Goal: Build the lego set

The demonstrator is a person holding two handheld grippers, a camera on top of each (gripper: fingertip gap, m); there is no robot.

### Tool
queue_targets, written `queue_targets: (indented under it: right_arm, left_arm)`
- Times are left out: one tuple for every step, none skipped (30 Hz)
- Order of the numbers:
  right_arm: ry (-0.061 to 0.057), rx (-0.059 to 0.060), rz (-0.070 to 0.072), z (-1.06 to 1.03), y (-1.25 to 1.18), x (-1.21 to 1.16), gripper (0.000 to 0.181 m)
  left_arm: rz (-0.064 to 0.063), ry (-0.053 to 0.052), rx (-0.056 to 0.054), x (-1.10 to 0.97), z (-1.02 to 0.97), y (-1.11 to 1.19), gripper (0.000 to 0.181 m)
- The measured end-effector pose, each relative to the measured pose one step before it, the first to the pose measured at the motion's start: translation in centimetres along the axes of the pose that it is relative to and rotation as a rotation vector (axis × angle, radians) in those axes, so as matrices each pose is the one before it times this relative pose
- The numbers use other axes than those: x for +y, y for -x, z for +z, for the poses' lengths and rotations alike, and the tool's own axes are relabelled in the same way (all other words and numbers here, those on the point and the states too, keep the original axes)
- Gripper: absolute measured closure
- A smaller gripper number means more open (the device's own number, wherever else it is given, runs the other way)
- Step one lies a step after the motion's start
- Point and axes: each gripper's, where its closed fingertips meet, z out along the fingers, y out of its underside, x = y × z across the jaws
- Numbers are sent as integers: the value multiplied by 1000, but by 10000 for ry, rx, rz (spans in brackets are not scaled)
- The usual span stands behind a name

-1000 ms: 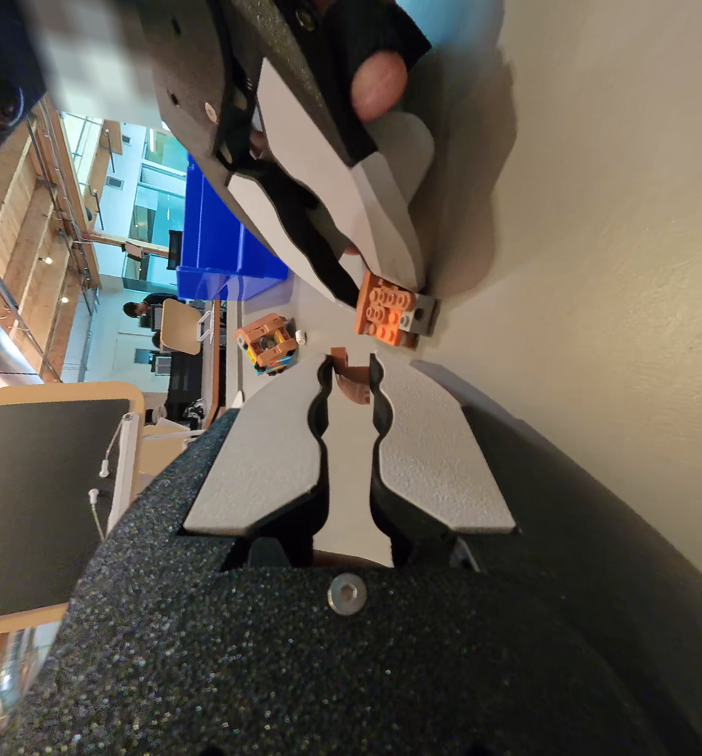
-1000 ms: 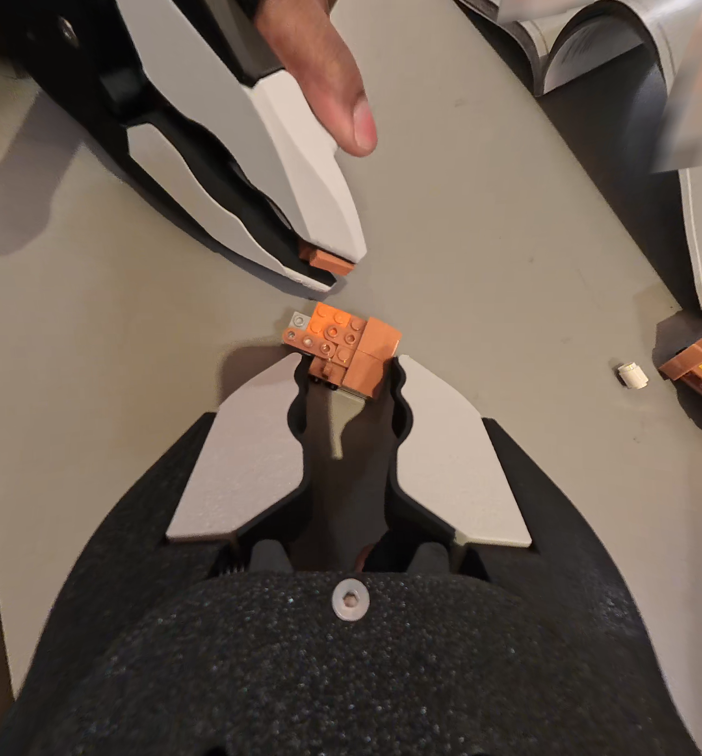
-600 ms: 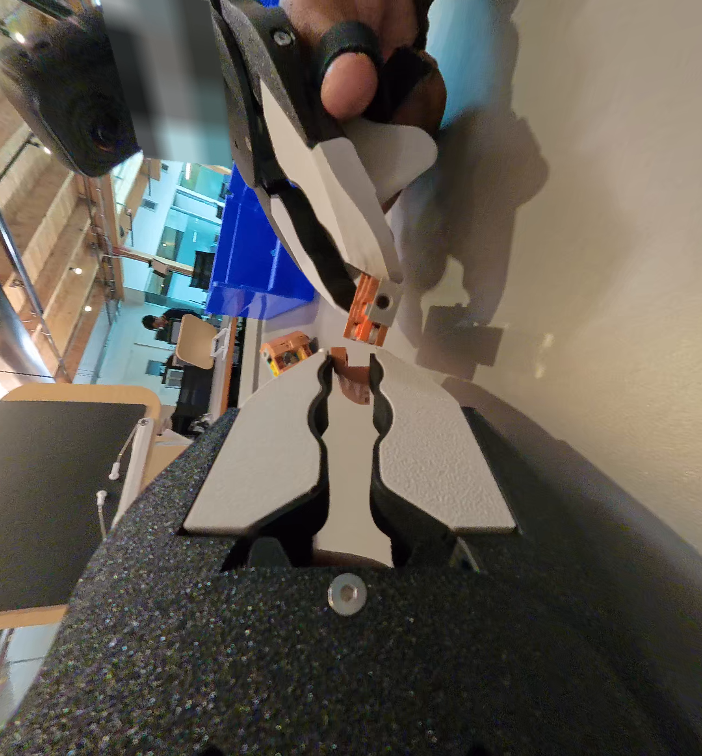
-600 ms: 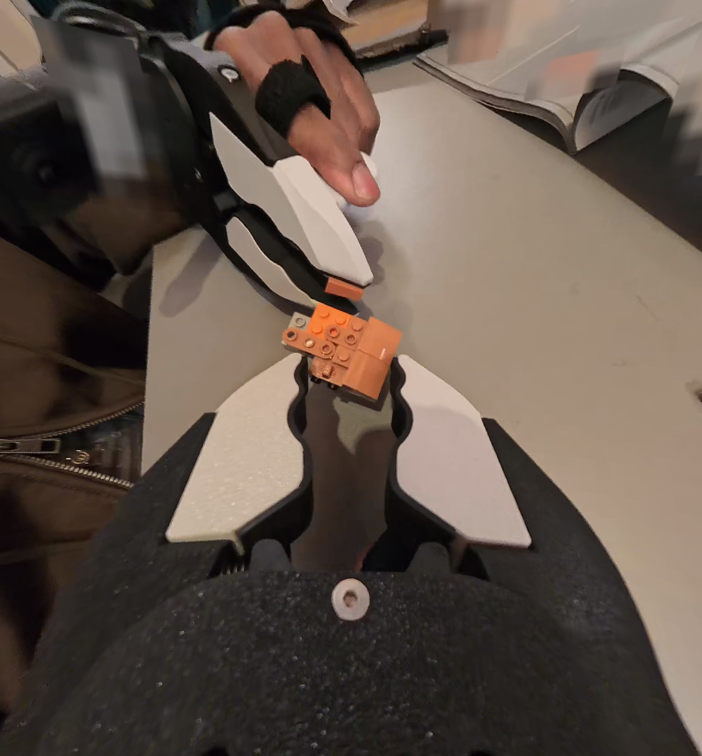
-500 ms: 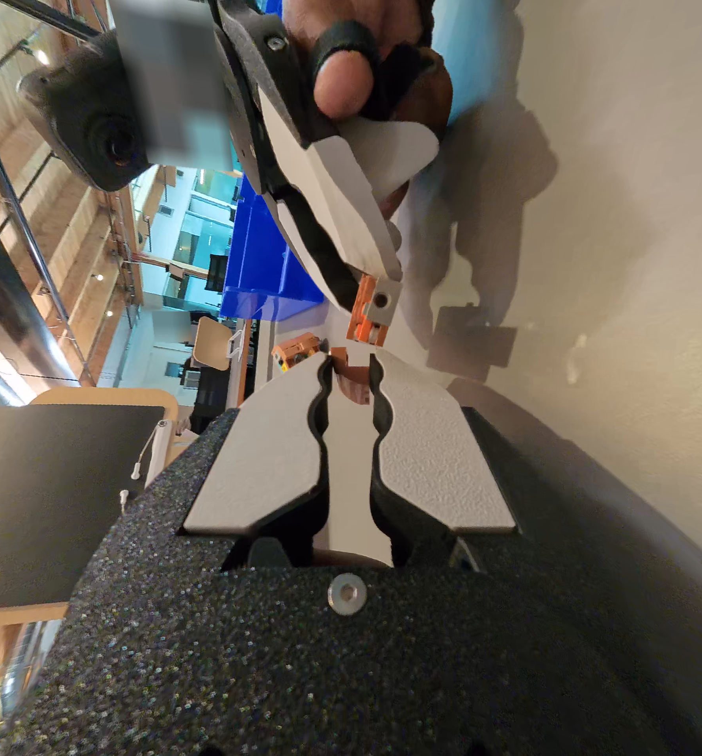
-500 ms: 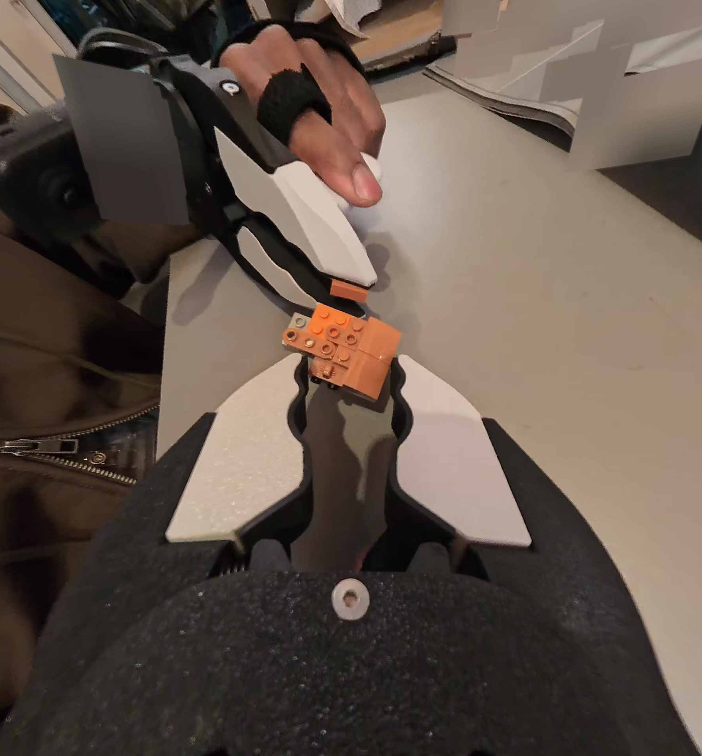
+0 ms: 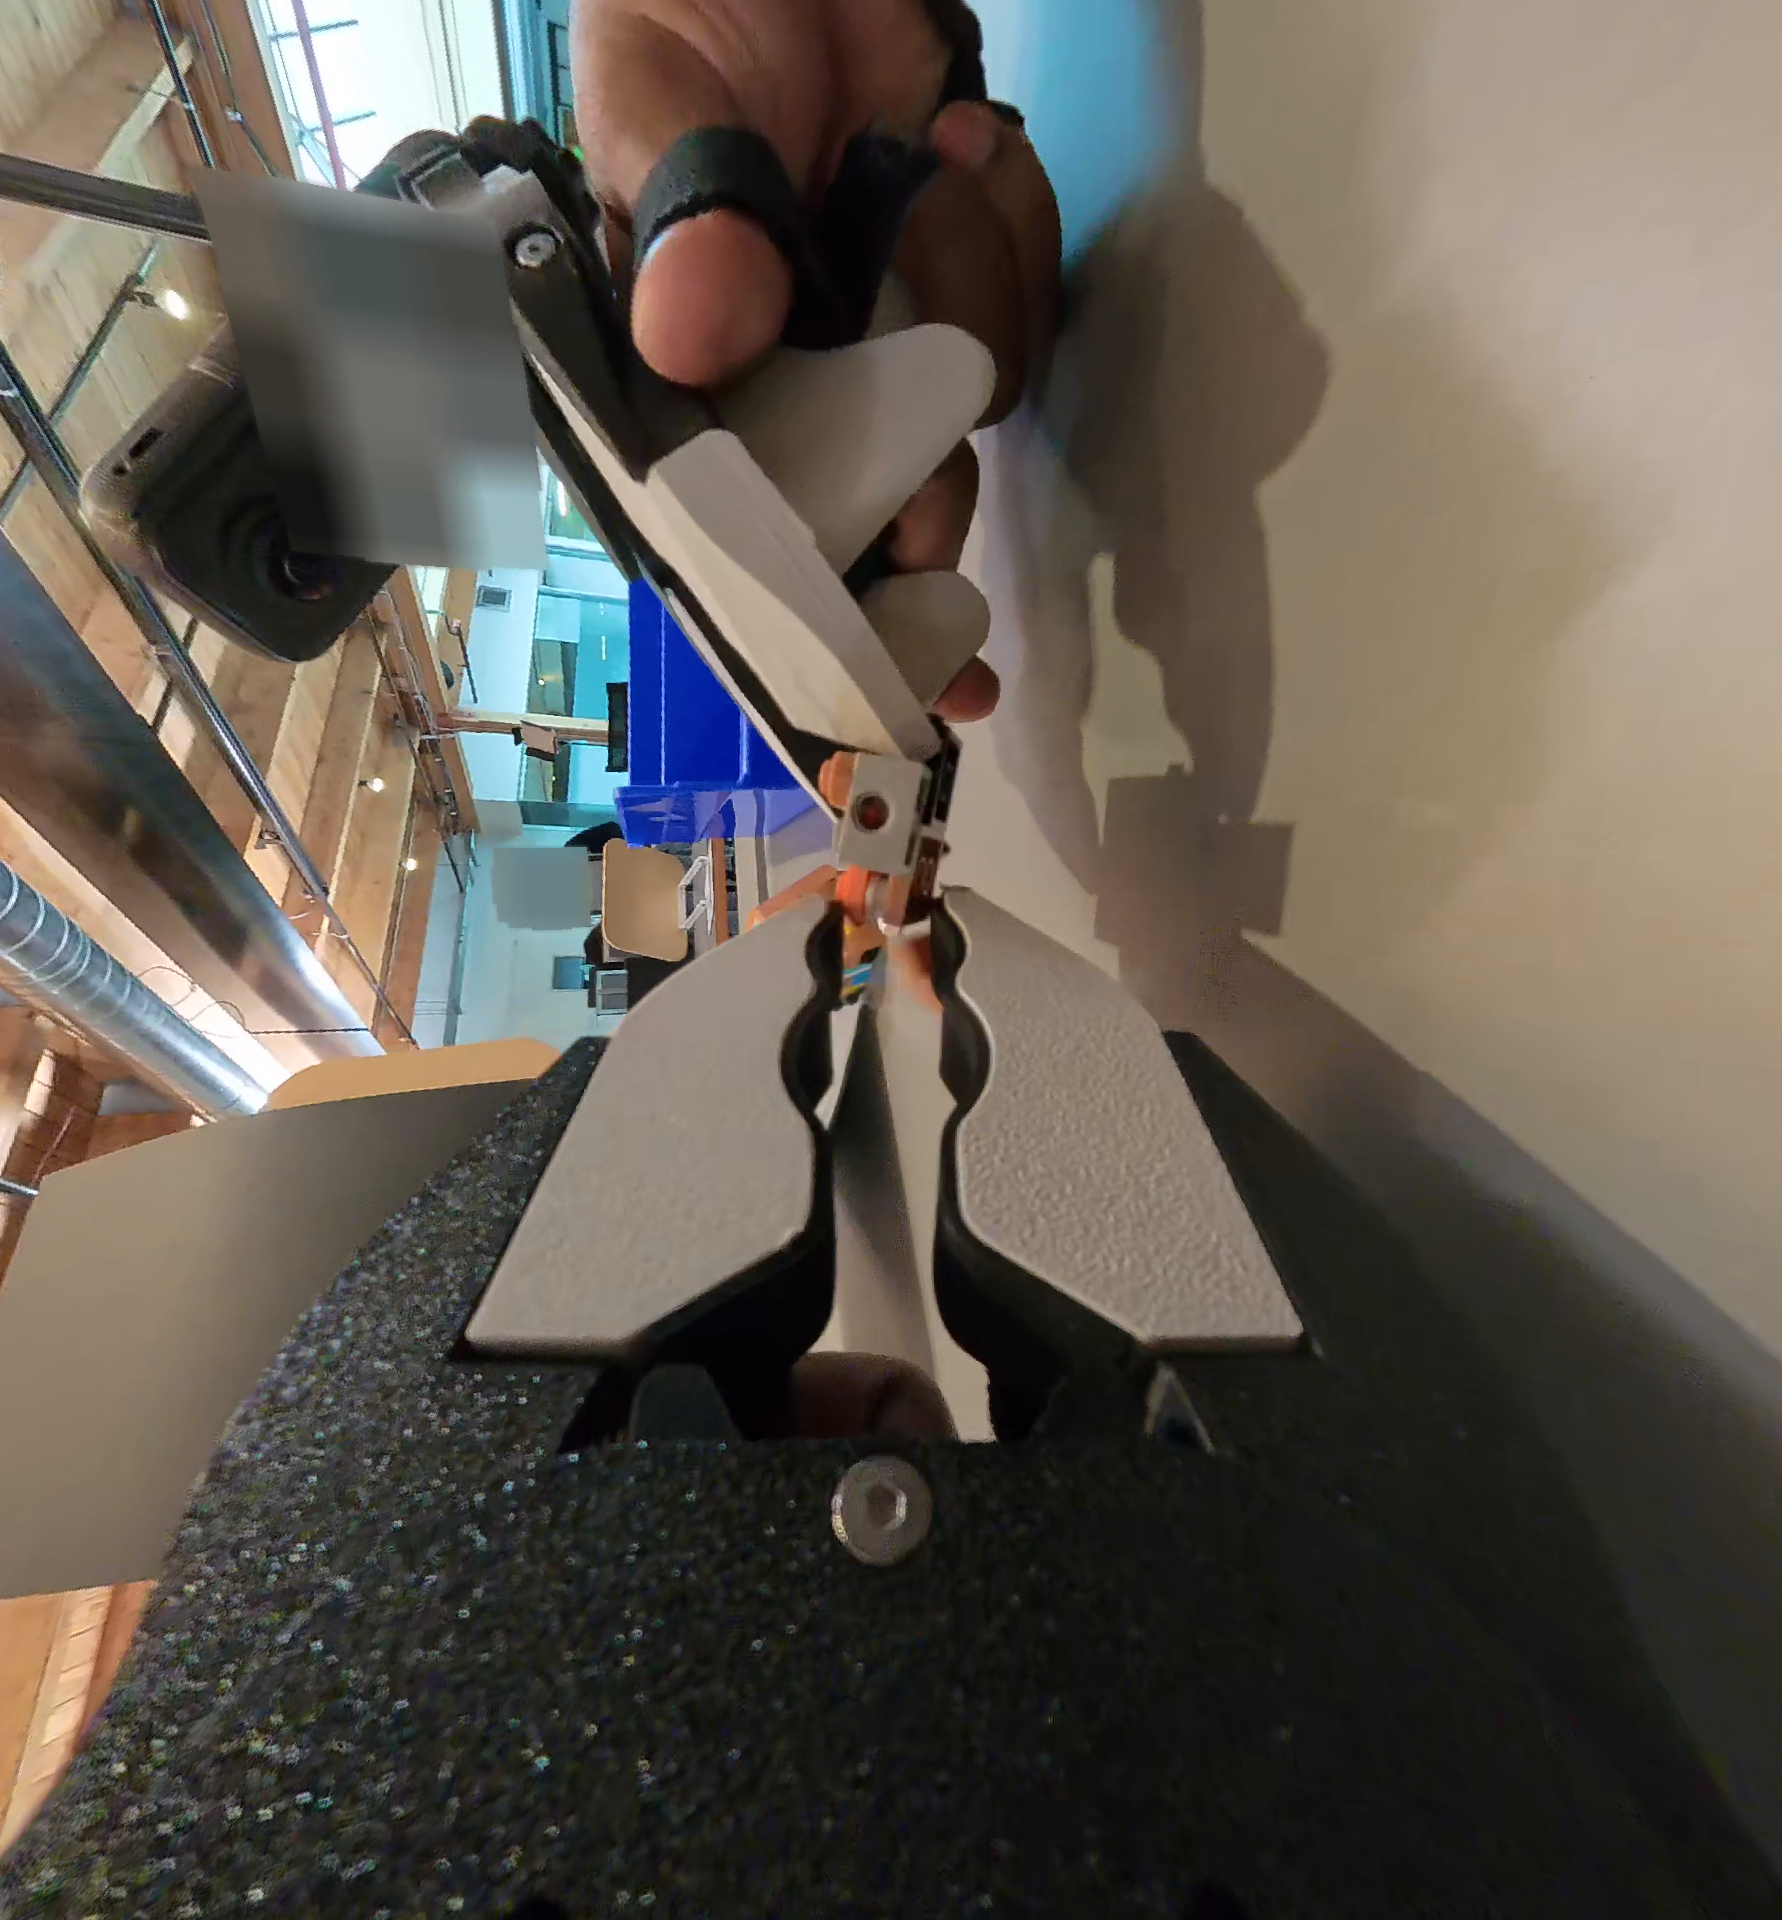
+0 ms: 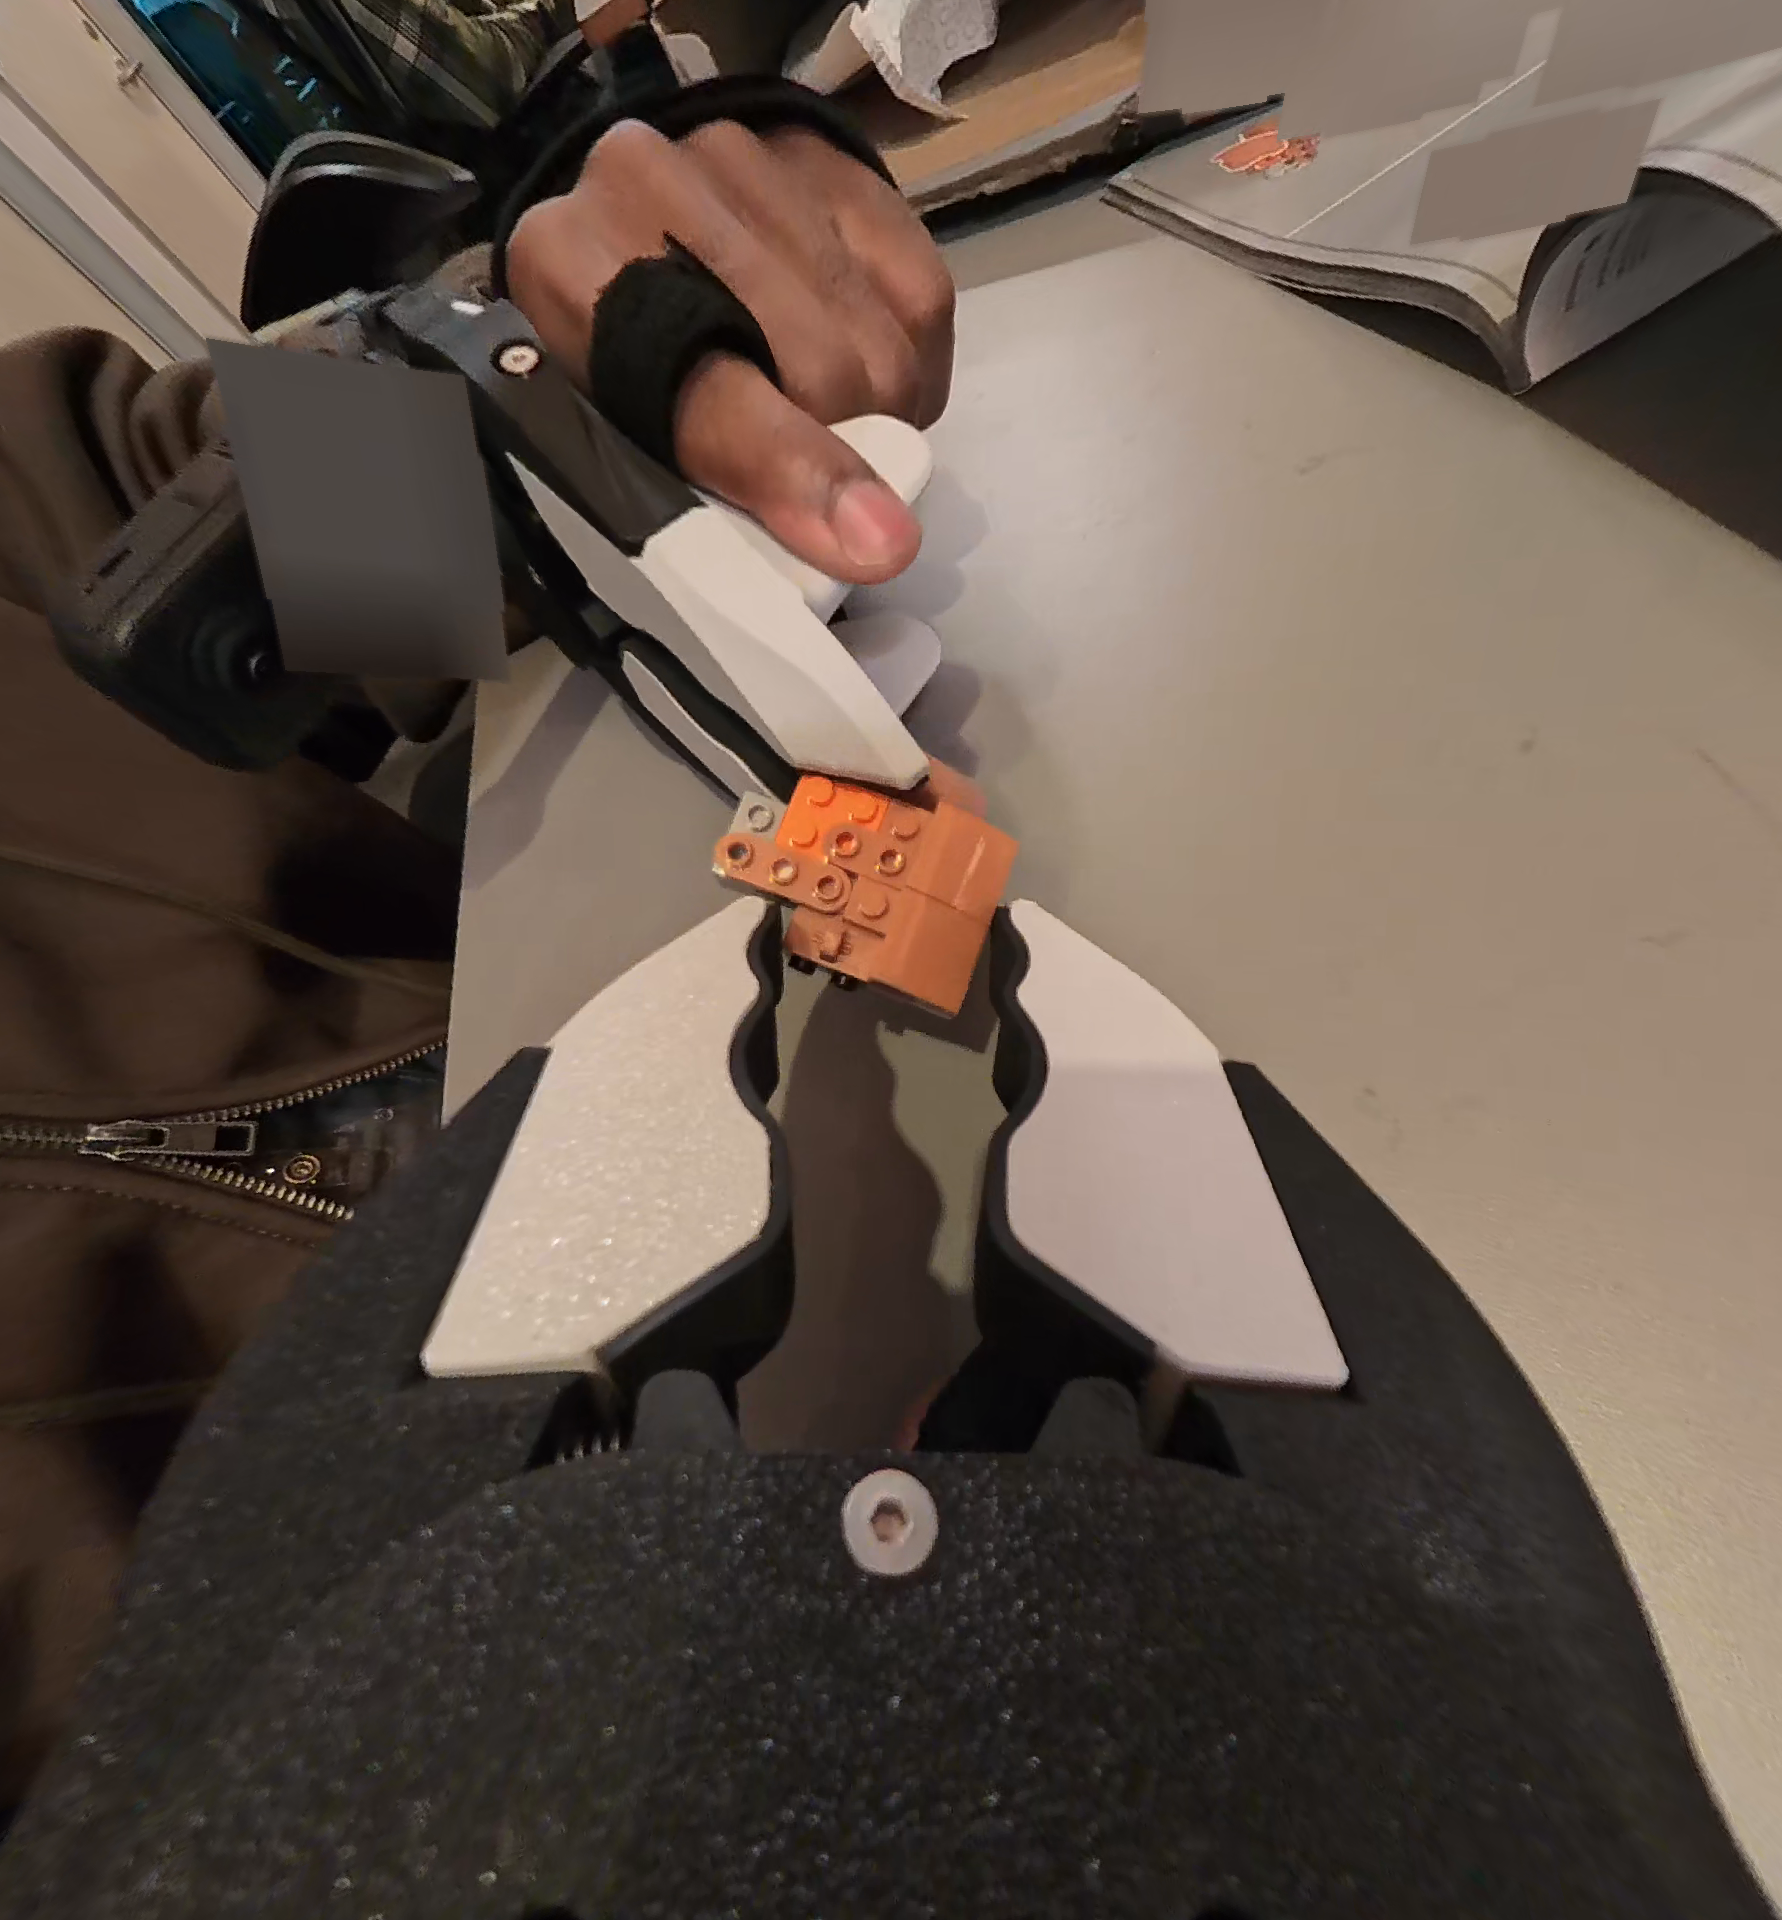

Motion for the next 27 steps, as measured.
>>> queue_targets:
  right_arm:
    - [37,19,-28,45,15,70,143]
    - [30,24,-14,18,-7,43,143]
    - [29,30,-9,32,-33,37,143]
    - [41,35,6,19,-61,40,143]
    - [39,31,18,19,-72,53,142]
    - [13,-2,0,-8,-10,10,143]
    - [3,-8,-35,-33,18,12,143]
    - [17,34,-50,-56,-27,35,143]
    - [7,35,-38,-79,-37,33,143]
    - [-23,-4,-5,-79,-8,-12,143]
    - [-45,-44,22,-78,26,-49,143]
    - [-43,-72,26,-56,61,-50,143]
    - [-27,-93,15,-26,102,-46,143]
    - [-7,-119,10,-7,146,-10,143]
    - [1,-155,22,19,189,13,143]
    - [-5,-187,42,15,225,12,143]
    - [-13,-186,60,23,208,11,143]
    - [-10,-165,59,2,168,19,143]
    - [-12,-156,39,-7,163,7,143]
    - [-25,-163,27,-1,180,-26,143]
    - [-36,-174,31,1,213,-41,143]
    - [-38,-158,31,18,195,-64,143]
    - [-27,-105,7,37,139,-46,143]
    - [6,-45,-22,63,49,3,143]
    - [19,1,-46,60,8,12,143]
    - [-18,59,-76,-11,-66,-38,143]
    - [-16,129,-123,-52,-156,-24,143]
  left_arm:
    - [7,-13,0,-50,9,10,165]
    - [-20,-9,19,-21,10,-39,165]
    - [-11,6,12,28,18,-46,165]
    - [-60,2,45,36,33,-76,165]
    - [-126,1,87,59,55,-135,165]
    - [-144,9,104,102,52,-151,165]
    - [-140,30,49,130,50,-50,165]
    - [-166,0,49,83,18,-8,164]
    - [-251,-26,59,59,-7,17,163]
    - [-339,-53,88,37,-10,7,161]
    - [-343,-113,41,-39,-39,85,160]
    - [-305,-137,37,-112,-49,92,159]
    - [-267,-127,57,-139,-31,81,157]
    - [-182,-126,19,-183,-35,71,155]
    - [-71,-104,19,-184,-21,11,152]
    - [24,-46,22,-132,-11,-37,150]
    - [87,-40,1,-149,1,-50,148]
    - [118,-49,-36,-187,10,-14,146]
    - [115,-62,-29,-228,6,-3,144]
    - [99,-81,-29,-255,26,1,142]
    - [82,-113,-58,-337,25,37,141]
    - [73,-127,-23,-364,26,-7,142]
    - [66,-116,-18,-354,58,-19,143]
    - [72,-78,-54,-266,65,2,146]
    - [82,-30,-53,-169,67,-1,155]
    - [135,56,71,24,90,-214,159]
    - [96,89,-48,125,78,-69,162]
